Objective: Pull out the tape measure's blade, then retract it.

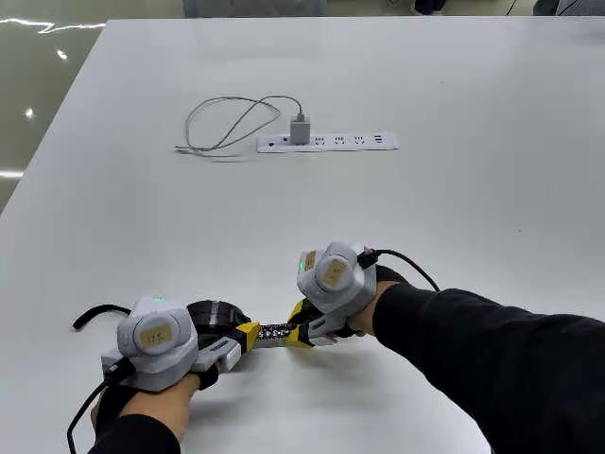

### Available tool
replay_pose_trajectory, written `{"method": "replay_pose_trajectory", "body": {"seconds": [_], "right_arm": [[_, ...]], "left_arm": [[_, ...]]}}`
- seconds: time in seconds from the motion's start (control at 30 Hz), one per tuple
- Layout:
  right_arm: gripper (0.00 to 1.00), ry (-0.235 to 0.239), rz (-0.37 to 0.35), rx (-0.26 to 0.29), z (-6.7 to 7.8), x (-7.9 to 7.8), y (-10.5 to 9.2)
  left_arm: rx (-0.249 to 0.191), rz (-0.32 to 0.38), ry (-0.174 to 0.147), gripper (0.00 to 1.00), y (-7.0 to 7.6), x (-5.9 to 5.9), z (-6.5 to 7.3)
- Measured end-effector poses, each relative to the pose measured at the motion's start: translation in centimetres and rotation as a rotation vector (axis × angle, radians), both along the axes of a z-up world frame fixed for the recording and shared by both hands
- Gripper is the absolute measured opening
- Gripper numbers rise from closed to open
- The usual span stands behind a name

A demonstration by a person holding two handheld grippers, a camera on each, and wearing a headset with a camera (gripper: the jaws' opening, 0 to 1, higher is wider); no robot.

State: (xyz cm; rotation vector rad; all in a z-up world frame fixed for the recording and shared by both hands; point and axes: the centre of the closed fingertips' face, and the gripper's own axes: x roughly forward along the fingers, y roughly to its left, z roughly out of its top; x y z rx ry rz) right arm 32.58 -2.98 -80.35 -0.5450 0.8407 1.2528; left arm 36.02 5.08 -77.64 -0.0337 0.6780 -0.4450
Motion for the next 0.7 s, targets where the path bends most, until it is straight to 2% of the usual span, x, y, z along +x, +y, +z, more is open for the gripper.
{"method": "replay_pose_trajectory", "body": {"seconds": [0.17,0.37,0.7], "right_arm": [[0.11,-0.005,-0.003,-0.003,-0.01,0.11,0.12],[0.11,0.011,-0.019,-0.001,-0.05,0.05,0.27],[0.11,0.000,-0.006,0.015,0.09,0.16,0.75]], "left_arm": [[0.000,0.004,-0.001,0.62,0.01,0.01,-0.01],[0.000,0.004,0.001,0.62,-0.01,0.00,-0.04],[-0.001,0.006,0.000,0.62,0.00,0.03,-0.02]]}}
